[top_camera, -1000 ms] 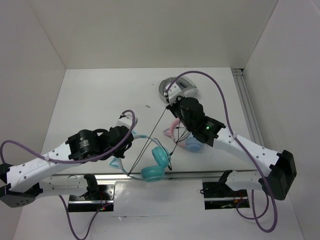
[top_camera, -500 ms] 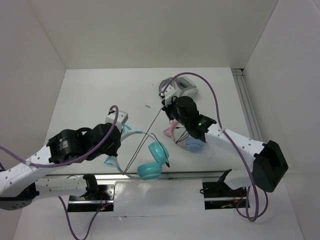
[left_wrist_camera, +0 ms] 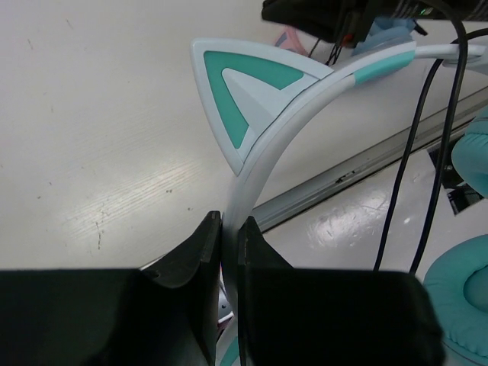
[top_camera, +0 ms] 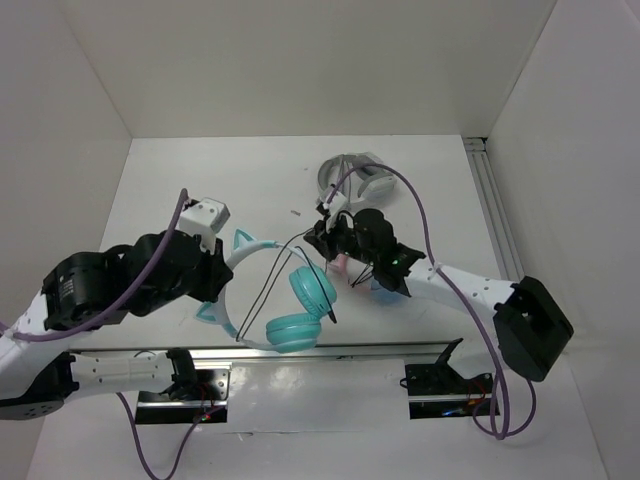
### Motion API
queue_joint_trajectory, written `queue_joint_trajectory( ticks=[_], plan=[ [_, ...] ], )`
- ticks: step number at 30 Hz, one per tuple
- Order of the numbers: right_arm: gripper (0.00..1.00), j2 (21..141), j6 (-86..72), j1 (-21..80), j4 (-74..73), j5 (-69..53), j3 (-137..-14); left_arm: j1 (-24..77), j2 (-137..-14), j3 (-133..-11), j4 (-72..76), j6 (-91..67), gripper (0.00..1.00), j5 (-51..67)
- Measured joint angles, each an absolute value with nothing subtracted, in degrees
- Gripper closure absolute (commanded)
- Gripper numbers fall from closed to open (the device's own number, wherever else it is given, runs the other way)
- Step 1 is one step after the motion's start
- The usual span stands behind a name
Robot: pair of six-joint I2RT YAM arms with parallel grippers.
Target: Wrap the headphones
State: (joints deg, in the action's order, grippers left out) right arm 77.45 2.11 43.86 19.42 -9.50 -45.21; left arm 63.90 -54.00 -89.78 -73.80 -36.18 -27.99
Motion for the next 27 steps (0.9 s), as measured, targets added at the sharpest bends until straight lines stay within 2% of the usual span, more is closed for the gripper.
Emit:
queue_joint_trajectory(
  ticks=[12,27],
  plan=[
    [0.78,88.6,-4.3,45.2,31.7,-18.9,-42.3,64.0,-56.1,-98.4,-73.2,-36.3,1.0,-27.7],
    [0.77,96.1,-6.4,45.2,35.6,-21.9,-42.7,64.0,-53.8,-98.3,-72.5,-36.6,1.0,-27.1]
  ],
)
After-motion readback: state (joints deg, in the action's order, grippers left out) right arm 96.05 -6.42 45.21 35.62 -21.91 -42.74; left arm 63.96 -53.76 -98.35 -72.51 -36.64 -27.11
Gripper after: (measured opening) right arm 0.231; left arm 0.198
